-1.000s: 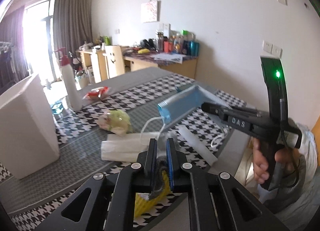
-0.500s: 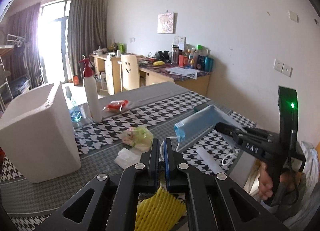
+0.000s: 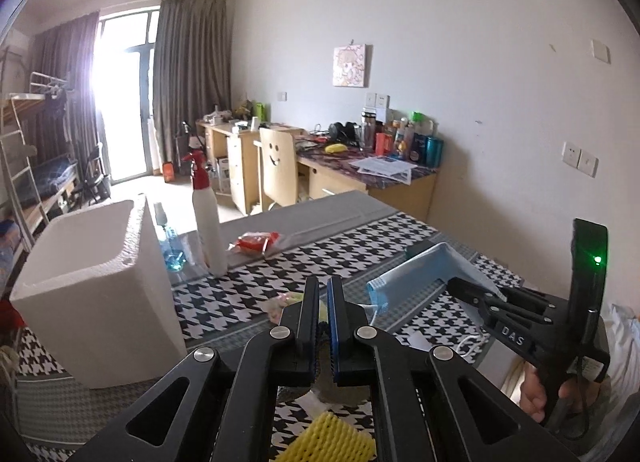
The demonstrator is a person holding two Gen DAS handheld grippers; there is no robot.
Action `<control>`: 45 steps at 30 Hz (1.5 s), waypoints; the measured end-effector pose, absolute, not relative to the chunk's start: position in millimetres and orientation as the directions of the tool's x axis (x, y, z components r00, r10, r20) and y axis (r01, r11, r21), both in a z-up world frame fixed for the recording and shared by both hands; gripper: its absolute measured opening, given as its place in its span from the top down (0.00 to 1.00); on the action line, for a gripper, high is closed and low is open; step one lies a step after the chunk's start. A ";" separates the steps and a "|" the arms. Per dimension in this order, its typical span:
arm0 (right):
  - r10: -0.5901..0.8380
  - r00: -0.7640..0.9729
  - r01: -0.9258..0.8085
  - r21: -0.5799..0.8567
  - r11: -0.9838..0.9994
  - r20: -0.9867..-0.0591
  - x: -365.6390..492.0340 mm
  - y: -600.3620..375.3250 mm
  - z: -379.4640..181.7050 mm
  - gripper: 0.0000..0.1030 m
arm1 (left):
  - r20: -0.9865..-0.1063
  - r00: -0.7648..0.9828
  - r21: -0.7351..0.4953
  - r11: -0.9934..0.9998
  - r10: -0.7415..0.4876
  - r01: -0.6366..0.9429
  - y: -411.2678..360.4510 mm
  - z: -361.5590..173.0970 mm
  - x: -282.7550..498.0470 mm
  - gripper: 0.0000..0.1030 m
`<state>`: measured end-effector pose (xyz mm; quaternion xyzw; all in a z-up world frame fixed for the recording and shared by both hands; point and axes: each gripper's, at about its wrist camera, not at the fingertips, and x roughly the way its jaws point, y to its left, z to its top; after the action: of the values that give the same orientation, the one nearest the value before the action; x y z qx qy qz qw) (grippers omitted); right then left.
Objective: Organize soft objects
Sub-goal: 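Grasp the grey sock with the left gripper while the right gripper holds the mask, then lift the grey sock with the left gripper off the table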
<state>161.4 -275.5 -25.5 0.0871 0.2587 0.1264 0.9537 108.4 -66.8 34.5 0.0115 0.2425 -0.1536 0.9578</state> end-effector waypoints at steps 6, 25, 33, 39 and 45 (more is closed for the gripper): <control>0.284 0.843 -0.211 0.205 0.956 -0.457 161.2 -265.3 -15.6 0.87 | -0.461 0.853 -0.046 0.967 -0.244 0.252 -58.5 41.1 113.7 0.96; 0.314 0.846 -0.271 0.160 0.949 -0.431 169.9 -237.0 2.4 0.87 | -0.497 0.847 -0.050 0.981 -0.188 0.188 -37.0 32.0 117.7 0.95; 0.319 0.836 -0.276 0.159 0.948 -0.446 170.6 -231.4 -1.3 0.87 | -0.544 0.822 -0.037 0.983 -0.171 0.180 -35.5 8.1 114.0 0.39; 0.316 0.835 -0.272 0.161 0.949 -0.451 172.8 -229.9 -2.6 0.87 | -0.620 0.762 -0.048 0.978 -0.188 0.202 -41.7 -17.5 116.8 0.37; 0.313 0.828 -0.268 0.161 0.950 -0.466 174.7 -227.7 -7.8 0.87 | -0.667 0.725 -0.036 0.979 -0.172 0.200 -47.6 -38.8 116.9 0.36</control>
<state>174.7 -227.7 -7.8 0.0443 0.2511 0.1521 0.9549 116.9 -47.6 -38.8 0.0193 0.3573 -0.1001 0.9284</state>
